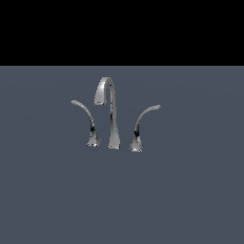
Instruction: Turn on the faucet by rotating a designated handle.
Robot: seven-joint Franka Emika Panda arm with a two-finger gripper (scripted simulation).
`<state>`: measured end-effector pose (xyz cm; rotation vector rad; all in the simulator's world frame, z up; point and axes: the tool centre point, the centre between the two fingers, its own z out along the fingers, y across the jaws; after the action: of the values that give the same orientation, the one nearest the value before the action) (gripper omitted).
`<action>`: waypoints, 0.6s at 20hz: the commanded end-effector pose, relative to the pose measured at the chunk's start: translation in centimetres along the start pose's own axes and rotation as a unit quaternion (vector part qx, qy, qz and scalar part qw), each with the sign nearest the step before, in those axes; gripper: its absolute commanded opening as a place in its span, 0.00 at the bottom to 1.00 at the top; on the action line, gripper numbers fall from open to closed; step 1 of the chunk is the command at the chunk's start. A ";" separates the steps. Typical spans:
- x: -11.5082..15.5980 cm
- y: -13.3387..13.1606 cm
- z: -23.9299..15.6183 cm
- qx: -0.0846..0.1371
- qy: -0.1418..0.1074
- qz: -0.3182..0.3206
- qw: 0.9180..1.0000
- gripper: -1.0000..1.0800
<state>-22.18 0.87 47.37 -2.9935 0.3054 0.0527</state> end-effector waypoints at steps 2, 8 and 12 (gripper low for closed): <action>1.7 -0.8 0.8 0.010 -0.006 0.035 0.999 0.00; 5.0 -2.5 2.6 0.025 -0.018 0.106 0.994 0.00; 7.2 -3.6 4.1 0.031 -0.027 0.155 0.987 0.00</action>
<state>-15.41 3.13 43.97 -2.8673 0.6957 0.1390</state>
